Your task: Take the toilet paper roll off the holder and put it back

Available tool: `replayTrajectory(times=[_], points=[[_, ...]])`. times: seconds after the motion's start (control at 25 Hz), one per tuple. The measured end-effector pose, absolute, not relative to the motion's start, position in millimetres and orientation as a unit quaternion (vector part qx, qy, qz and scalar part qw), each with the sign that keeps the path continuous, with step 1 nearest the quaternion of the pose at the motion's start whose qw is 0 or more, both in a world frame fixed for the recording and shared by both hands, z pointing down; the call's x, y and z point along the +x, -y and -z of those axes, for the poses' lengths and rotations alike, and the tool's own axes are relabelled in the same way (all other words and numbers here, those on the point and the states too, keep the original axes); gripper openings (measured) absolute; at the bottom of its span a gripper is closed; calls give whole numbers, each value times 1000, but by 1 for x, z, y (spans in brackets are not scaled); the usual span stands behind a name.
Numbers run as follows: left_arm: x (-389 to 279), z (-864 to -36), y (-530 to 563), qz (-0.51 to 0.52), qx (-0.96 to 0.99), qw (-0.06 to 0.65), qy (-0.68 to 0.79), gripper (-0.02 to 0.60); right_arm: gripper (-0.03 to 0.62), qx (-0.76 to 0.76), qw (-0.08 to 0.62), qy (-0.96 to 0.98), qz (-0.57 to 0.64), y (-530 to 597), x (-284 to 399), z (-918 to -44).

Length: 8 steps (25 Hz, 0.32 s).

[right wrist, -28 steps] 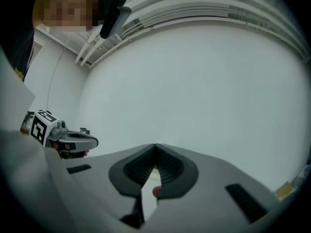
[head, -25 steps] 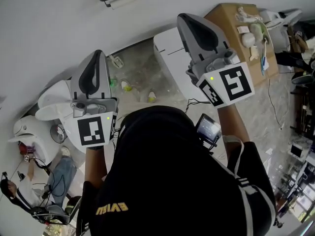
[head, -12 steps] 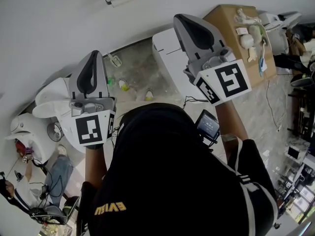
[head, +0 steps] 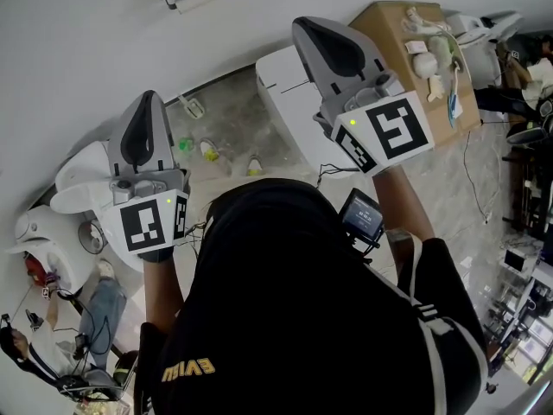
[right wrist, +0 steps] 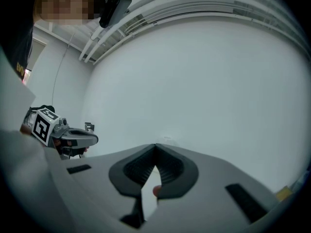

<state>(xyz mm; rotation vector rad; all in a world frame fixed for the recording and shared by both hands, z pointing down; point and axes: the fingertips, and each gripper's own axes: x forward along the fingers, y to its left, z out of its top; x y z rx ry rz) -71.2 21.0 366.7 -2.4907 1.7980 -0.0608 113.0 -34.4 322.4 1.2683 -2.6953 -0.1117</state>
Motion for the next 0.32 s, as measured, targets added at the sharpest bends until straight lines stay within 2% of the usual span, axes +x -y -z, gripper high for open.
replayTrajectory(times=[0.32], points=[[-113, -477, -11, 91, -765, -51, -635, 11, -8, 435, 134, 890, -1, 72, 148, -388]])
